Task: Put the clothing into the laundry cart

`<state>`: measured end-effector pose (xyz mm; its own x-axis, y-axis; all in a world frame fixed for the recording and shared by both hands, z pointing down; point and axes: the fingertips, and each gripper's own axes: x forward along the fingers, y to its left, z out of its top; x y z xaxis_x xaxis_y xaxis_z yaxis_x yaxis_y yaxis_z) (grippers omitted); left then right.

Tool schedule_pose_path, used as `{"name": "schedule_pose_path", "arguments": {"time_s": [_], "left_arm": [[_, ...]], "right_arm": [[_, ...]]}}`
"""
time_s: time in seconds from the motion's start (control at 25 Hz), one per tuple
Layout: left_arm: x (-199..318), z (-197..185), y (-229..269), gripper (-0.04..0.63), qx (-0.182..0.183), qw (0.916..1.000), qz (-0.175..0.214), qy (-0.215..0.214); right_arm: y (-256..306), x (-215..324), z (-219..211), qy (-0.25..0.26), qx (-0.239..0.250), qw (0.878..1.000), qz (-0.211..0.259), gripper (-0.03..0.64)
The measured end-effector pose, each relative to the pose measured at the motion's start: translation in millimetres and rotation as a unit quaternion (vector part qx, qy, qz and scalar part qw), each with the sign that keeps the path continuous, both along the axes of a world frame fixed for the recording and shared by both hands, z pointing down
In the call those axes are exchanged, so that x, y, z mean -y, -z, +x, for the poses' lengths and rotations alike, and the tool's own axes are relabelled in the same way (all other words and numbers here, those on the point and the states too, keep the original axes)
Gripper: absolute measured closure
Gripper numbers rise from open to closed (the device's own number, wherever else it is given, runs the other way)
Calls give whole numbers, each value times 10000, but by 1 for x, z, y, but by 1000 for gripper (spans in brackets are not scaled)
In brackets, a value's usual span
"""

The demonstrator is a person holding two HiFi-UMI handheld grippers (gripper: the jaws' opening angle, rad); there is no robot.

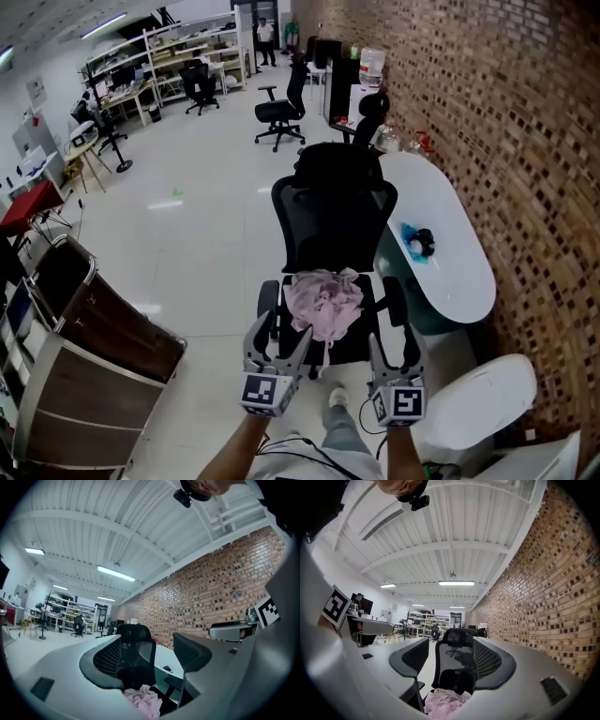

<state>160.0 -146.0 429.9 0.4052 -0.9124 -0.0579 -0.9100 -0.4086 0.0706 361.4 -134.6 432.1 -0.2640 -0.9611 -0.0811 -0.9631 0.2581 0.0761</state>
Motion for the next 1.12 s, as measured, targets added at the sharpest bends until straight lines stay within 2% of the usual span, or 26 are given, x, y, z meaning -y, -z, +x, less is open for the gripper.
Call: {"name": "schedule_pose_path", "arguments": {"time_s": [0.16,0.36,0.44,0.52,0.8,0.96,1.12], "left_arm": [[55,15,-14,265,190,9998,19,40],[114,47,-6,265,100,9998,34,182],[133,55,-10,265,190,9996,37,222],[148,57,-23,265,401,9989,9,235],[200,50,-43,265,523,9980,-193,293],[222,30,-71,265,645,9971,-387,113],[232,12,-99,265,740,9950,-636,-210]], "right_arm": [[-7,58,22,124,171,9998,-12,311],[-23,122,39,368,317,9987,-136,311],[-27,143,42,483,345,9981,-187,311],[-32,160,42,589,355,9973,-259,311],[-56,214,37,654,386,9957,-532,311],[-95,225,25,430,351,9939,-952,310],[-154,223,1,333,343,9850,-1658,310]]}}
